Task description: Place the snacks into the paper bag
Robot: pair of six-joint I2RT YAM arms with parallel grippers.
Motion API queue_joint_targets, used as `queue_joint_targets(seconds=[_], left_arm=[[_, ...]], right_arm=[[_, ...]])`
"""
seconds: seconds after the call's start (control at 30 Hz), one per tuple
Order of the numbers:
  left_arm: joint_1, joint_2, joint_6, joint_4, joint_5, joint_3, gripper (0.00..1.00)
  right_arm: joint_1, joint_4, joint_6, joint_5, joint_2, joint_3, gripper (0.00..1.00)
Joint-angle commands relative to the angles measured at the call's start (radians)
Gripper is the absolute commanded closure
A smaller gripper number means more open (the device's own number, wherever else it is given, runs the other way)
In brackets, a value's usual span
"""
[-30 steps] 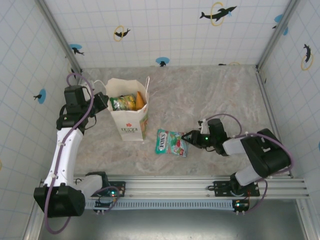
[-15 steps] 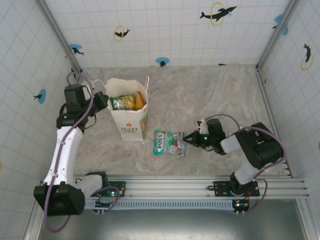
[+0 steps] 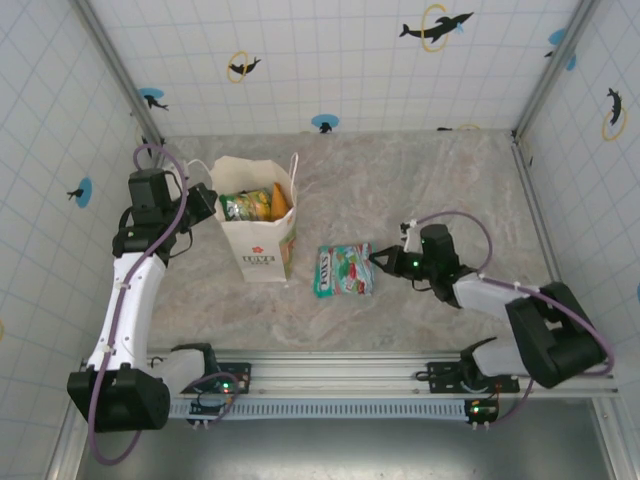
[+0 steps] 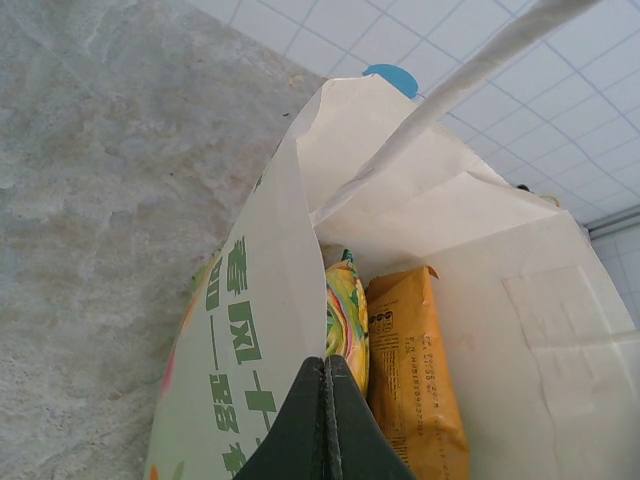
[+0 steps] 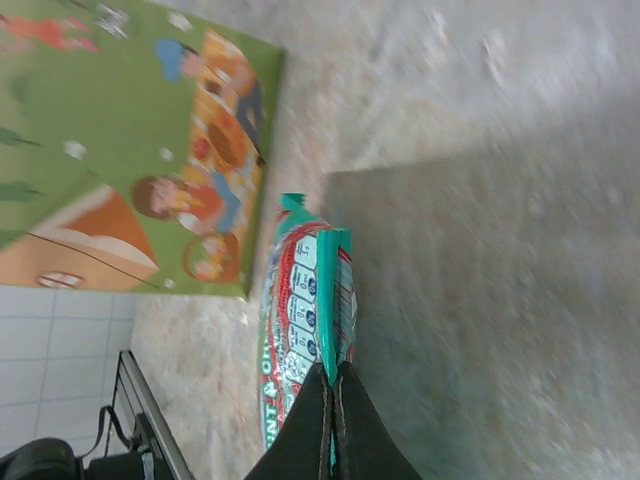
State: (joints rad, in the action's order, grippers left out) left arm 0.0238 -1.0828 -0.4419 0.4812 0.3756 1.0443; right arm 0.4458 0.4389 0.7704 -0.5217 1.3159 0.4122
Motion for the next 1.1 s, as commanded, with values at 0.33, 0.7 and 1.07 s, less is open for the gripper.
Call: queue_joint_targets(seconds=[0.33, 0.7, 1.07], left_arm=[[-0.002, 0.006, 0.033, -0.011, 0.017, 0.019, 1.0], [-0.003, 0.017, 0.032, -0.021, 0.026, 0.016, 1.0], [-0.001, 0.002, 0.019, -0.055, 0.044, 0.008, 1.0]], right_arm=[[0.024, -0.24, -0.148, 0.217, -0.231, 0.243, 1.0], [0.079, -0.267, -0.256, 0.271, -0.183, 0.559, 1.0], [0.194, -0.072, -0.342, 0.34, -0.016, 0.879, 1.0]])
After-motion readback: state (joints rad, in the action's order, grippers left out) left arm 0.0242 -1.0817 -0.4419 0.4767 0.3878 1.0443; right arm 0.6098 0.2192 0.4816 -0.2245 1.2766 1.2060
